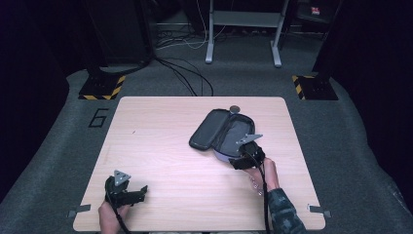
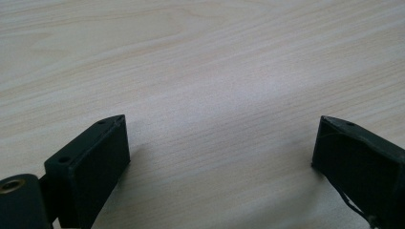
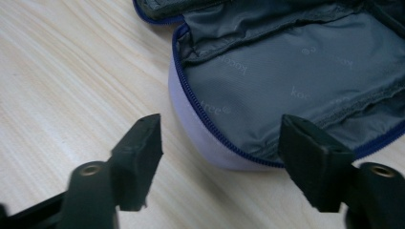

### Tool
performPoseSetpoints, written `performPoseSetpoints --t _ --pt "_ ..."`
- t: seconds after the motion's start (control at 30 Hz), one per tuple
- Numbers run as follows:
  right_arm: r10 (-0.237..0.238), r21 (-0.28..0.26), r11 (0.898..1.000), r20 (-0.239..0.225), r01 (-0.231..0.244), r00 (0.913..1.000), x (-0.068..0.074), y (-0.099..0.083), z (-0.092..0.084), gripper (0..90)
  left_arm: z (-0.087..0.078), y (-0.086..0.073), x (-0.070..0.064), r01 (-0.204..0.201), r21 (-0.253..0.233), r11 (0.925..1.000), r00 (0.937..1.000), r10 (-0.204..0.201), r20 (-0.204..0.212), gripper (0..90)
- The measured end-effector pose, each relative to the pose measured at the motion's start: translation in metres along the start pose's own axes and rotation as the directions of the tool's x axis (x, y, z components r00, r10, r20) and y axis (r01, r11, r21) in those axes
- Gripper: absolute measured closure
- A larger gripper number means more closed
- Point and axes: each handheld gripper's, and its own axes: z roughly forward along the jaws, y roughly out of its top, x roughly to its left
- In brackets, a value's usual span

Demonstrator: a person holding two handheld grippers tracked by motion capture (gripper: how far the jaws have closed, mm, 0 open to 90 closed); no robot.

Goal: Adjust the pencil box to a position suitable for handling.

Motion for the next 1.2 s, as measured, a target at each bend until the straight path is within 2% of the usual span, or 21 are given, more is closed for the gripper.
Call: performPoseSetpoints --t 0.03,0.1,0.13,0.17,0.23,0.3,0.33,0.5,0.53,0.6,0.8,0.83,0.97,1.0,1.07,1.1,1.13,1.2 --pt "-0.002 0.003 1.000 -0.002 0.002 1.0000 0.000 0.001 0.002 38.3 0.000 0.000 0.000 0.000 0.000 1.0000 1.0000 0.000 0.000 5.2" --pt "-0.009 0.043 0.999 0.007 0.009 0.9999 0.000 0.004 0.007 43.5 0.000 0.000 0.000 -0.001 0.000 1.0000 1.0000 0.001 0.000 5.2" --pt "-0.009 0.043 0.999 0.007 0.009 0.9999 0.000 0.004 0.007 43.5 0.000 0.000 0.000 -0.001 0.000 1.0000 1.0000 0.001 0.000 5.2" --pt "-0.020 0.057 0.998 0.009 0.020 0.9998 0.001 0.005 0.011 50.0 0.000 0.000 0.000 0.000 0.000 1.0000 1.0000 0.000 0.000 5.2" --pt "-0.015 0.068 0.998 0.014 0.014 0.9998 0.002 0.007 0.014 58.2 0.000 0.000 0.000 0.000 0.000 1.0000 1.0000 0.000 0.000 5.2" --pt "-0.014 0.074 0.997 0.011 0.013 0.9998 0.002 0.007 0.015 61.7 0.000 0.000 0.000 -0.001 0.000 1.0000 1.0000 0.001 0.000 5.2" --pt "-0.016 0.083 0.996 0.000 0.016 0.9999 0.004 0.007 0.018 70.7 0.000 0.000 0.000 -0.001 0.000 1.0000 1.0000 0.001 0.000 5.2" --pt "0.002 0.082 0.997 -0.013 -0.001 0.9999 0.007 0.007 0.019 77.8 0.000 0.000 0.000 0.000 0.000 1.0000 1.0000 0.000 0.000 5.2" --pt "0.011 0.077 0.997 -0.037 -0.008 0.9992 0.009 0.007 0.019 80.4 0.000 0.000 0.000 0.000 0.000 1.0000 1.0000 0.000 0.000 5.2" --pt "0.016 0.071 0.997 -0.053 -0.013 0.9985 0.013 0.008 0.020 82.1 0.000 0.000 0.000 -0.001 0.000 1.0000 1.0000 0.001 0.000 5.2" --pt "-0.005 0.076 0.997 -0.074 0.011 0.9973 0.028 0.014 0.024 82.8 0.000 0.000 0.000 0.000 0.000 1.0000 1.0000 0.000 0.000 5.2" --pt "-0.011 0.078 0.997 -0.078 0.017 0.9969 0.036 0.017 0.026 82.6 0.000 0.000 0.000 0.000 0.000 1.0000 1.0000 0.000 0.000 5.2" --pt "-0.021 0.071 0.997 -0.102 0.028 0.9946 0.046 0.020 0.028 79.5 0.000 0.000 0.000 0.000 0.000 1.0000 1.0000 0.000 0.000 5.2" --pt "-0.022 0.067 0.997 -0.127 0.031 0.9917 0.052 0.021 0.029 73.3 0.000 0.000 0.000 0.000 0.000 1.0000 1.0000 0.000 0.000 5.2" --pt "-0.007 0.064 0.998 -0.148 0.017 0.9889 0.056 0.021 0.028 62.9 0.000 0.000 0.000 0.000 0.000 1.0000 1.0000 0.000 0.000 5.2" --pt "-0.007 0.064 0.998 -0.148 0.017 0.9889 0.056 0.021 0.028 62.9 0.000 0.000 0.000 0.000 0.000 1.0000 1.0000 0.000 0.000 5.2" --pt "-0.020 0.045 0.999 -0.156 0.027 0.9876 0.053 0.021 0.022 55.7 0.000 0.000 0.000 -0.001 0.001 1.0000 1.0000 0.001 0.001 5.3" --pt "-0.021 0.023 0.999 -0.166 0.025 0.9859 0.048 0.021 0.014 52.6 0.000 0.000 0.000 0.000 0.000 1.0000 1.0000 0.000 0.001 5.3"
